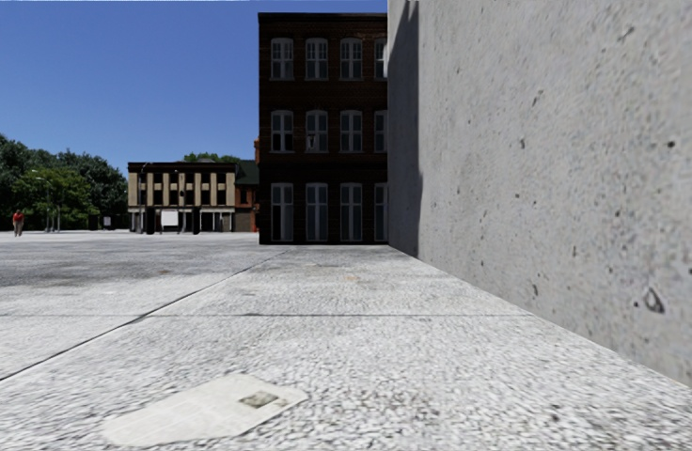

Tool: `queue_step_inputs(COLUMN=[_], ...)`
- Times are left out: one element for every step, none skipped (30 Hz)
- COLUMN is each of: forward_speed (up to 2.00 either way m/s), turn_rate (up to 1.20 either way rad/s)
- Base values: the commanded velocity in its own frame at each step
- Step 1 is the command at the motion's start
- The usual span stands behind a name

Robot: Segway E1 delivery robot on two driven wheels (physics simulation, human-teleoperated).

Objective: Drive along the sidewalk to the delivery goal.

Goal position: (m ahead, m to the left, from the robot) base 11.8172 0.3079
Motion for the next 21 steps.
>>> queue_step_inputs(forward_speed=[2.0, 2.0, 2.0, 2.0, 2.0, 2.0, 2.0, 2.0, 2.0, 2.0, 2.0, 2.0, 2.0, 2.0, 2.0, 2.0, 2.0, 2.0, 2.0, 2.0, 2.0], turn_rate=[0.0, 0.0, 0.0, 0.0, 0.0, 0.0, 0.0, 0.0, 0.0, 0.0, 0.0, 0.0, 0.0, 0.0, 0.0, 0.0, 0.0, 0.0, 0.0, 0.0, 0.0])
